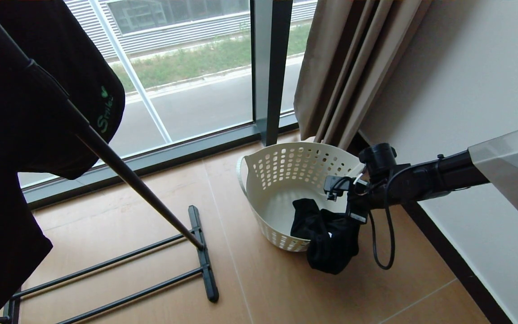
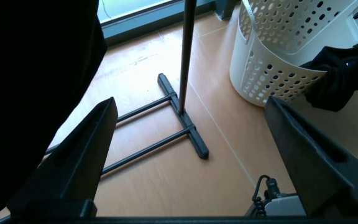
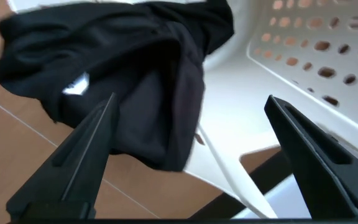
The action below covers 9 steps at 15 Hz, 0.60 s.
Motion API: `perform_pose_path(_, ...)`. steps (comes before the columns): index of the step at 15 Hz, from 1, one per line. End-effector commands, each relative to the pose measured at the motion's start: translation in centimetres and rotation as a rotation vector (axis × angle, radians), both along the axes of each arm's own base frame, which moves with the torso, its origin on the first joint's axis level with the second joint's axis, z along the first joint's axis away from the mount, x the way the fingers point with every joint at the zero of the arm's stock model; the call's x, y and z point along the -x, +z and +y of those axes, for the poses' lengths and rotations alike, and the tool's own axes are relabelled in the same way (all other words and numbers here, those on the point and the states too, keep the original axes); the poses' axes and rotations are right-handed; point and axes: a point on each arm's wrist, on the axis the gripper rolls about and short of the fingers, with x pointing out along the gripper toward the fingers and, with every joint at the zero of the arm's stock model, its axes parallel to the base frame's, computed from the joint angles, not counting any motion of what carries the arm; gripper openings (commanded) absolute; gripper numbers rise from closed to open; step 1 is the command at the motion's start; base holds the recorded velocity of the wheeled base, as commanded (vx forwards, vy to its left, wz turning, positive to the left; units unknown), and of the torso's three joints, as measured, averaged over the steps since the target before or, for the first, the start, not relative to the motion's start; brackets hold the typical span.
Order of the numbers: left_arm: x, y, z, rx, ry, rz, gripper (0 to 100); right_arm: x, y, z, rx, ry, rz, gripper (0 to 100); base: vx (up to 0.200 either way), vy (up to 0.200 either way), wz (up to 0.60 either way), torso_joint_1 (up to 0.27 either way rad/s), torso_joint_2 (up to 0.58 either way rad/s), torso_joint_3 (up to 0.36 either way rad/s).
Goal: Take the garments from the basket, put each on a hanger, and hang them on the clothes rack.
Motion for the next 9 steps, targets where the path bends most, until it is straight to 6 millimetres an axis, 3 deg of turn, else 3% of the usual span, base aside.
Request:
perform_pose_path(1,0.0,0.0,0.0,0.000,0.000,-0.001,100,0.0,-0.7,0.3,0.003,0.008,0.014,100,0.000,0.000,0.00,0.000,0.00,0.000)
perform_pose_path(9,0.0,0.0,0.0,0.000,0.000,0.000,100,-0.8,-3.6,0.6,0.022,0.011,0.061,100,0.000,0.000,0.00,0.000,0.00,0.000)
